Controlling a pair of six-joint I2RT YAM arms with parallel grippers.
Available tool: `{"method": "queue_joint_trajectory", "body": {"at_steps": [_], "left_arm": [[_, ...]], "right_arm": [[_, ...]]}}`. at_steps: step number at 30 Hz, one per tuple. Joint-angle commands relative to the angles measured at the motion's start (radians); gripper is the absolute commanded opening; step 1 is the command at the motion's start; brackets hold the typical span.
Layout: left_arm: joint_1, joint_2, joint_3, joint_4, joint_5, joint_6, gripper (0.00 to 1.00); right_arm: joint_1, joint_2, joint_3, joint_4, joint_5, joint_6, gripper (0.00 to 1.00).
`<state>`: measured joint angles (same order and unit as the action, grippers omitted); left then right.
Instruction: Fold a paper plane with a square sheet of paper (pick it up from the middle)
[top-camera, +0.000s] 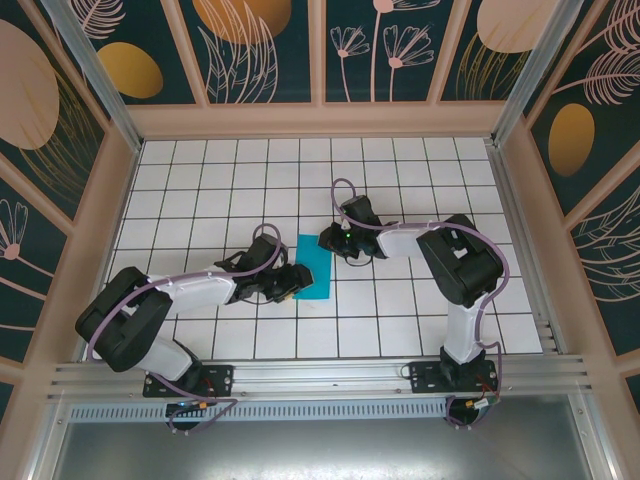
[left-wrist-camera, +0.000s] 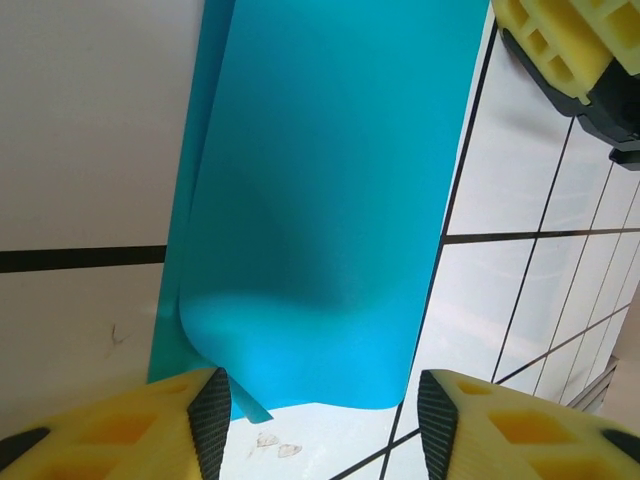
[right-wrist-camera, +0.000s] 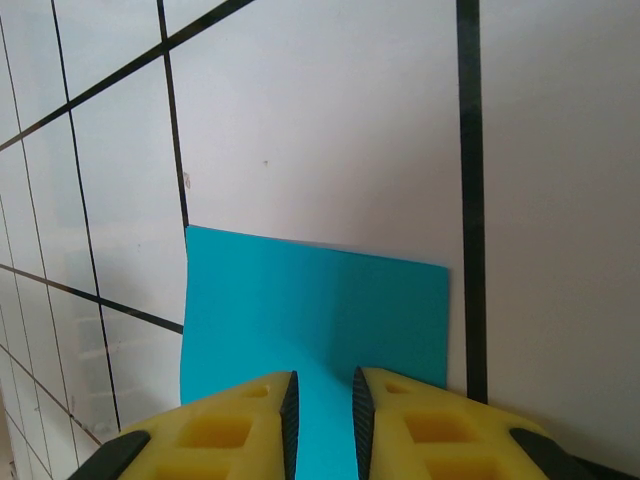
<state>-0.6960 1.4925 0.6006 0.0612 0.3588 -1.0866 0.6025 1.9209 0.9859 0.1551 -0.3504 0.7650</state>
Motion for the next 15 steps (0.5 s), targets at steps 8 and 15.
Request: {"method": "queue_joint_trajectory", "body": {"at_steps": [8, 15], "left_arm": [[-0.001, -0.043, -0.051, 0.022, -0.009, -0.088, 0.67], [-0.002, -0.027, -0.052, 0.078, 0.014, -0.110, 0.66]], "right_arm": [[-0.015, 0.064, -0.012, -0.174, 0.042, -0.030, 0.26], [-0.015, 0.077, -0.006, -0.173, 0.036, -0.027, 0.25]]}}
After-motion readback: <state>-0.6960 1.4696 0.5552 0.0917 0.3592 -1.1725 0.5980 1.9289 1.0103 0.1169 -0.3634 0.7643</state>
